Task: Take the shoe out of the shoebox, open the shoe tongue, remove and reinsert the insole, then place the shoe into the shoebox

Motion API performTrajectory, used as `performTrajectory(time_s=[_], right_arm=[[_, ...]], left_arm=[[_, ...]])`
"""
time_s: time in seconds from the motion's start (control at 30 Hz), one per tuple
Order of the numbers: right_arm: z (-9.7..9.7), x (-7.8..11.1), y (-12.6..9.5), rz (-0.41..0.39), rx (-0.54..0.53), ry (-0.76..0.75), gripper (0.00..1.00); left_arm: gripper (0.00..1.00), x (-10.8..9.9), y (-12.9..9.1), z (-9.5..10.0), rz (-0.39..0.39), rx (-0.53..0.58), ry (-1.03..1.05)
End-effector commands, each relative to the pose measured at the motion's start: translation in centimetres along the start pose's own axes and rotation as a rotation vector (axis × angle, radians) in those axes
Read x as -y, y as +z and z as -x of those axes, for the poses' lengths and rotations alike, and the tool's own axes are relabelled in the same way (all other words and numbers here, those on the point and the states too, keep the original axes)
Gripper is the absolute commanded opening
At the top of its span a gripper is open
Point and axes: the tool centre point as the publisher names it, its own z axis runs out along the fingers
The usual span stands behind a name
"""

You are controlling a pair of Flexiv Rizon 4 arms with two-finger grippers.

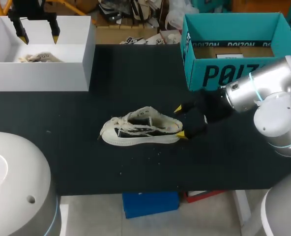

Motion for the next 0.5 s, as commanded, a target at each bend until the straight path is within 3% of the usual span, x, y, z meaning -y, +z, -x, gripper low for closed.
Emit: performTrajectory(time_s=[0.03, 0.5], right_arm=[[0.2, 0.2, 1.3, 0.012, 0.004, 0.002, 1.0], [-0.1, 1.5, 3.3, 0.038, 0.028, 0.018, 1.0]], left_arm=[[1.0, 0.0, -0.1, 0.0, 0.002, 0.002, -0.001], [1.0, 0.0, -0.1, 0.0, 0.002, 0.002, -0.001]])
